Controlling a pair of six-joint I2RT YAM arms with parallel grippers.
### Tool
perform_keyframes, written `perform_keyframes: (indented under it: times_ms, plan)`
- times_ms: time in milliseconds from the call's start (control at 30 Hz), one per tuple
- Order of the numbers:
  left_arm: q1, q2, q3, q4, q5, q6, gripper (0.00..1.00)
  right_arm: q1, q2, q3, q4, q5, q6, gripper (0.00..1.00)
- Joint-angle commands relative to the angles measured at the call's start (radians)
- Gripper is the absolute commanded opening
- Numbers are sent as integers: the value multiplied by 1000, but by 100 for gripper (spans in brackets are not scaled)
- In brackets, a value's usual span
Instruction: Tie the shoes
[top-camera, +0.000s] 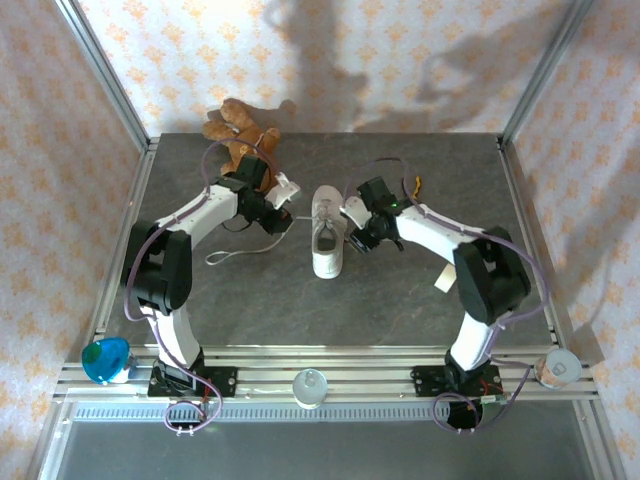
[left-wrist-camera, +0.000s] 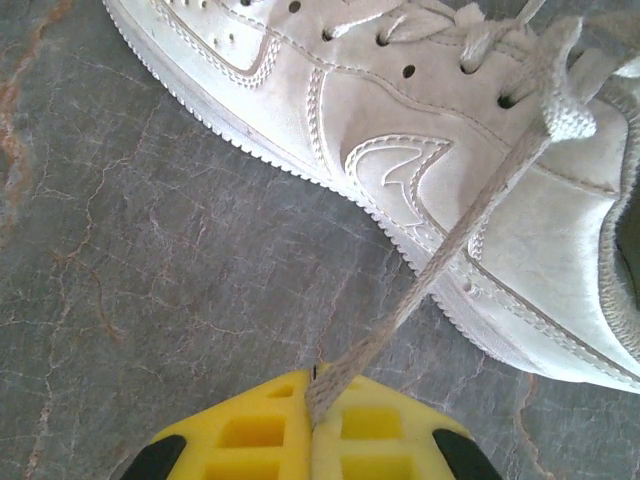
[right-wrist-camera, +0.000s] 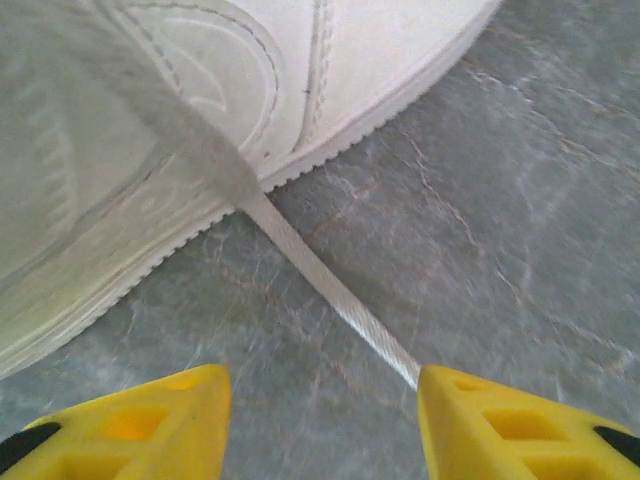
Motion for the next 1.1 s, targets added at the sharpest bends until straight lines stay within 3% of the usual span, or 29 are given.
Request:
perform_keyframes:
  times_ms: [0, 533, 600, 700, 733, 1067]
  plan:
    - [26, 29, 30, -8, 16, -25, 0, 0, 55, 57, -2, -19, -66, 52]
    - [34, 97, 100, -40, 67, -10, 0, 6, 116, 102, 137, -309, -110, 52]
    - [32, 95, 99, -41, 73, -15, 0, 6, 131, 124, 139, -328, -97, 43]
    - [28, 78, 86, -41, 73, -22, 0, 6, 126, 127, 153, -339, -76, 7]
    - [29, 77, 75, -38, 72, -25, 0, 6, 114, 115, 166, -333, -68, 0]
    - [30, -124, -89, -54, 0, -29, 0, -13, -55, -48, 249, -219, 30, 0]
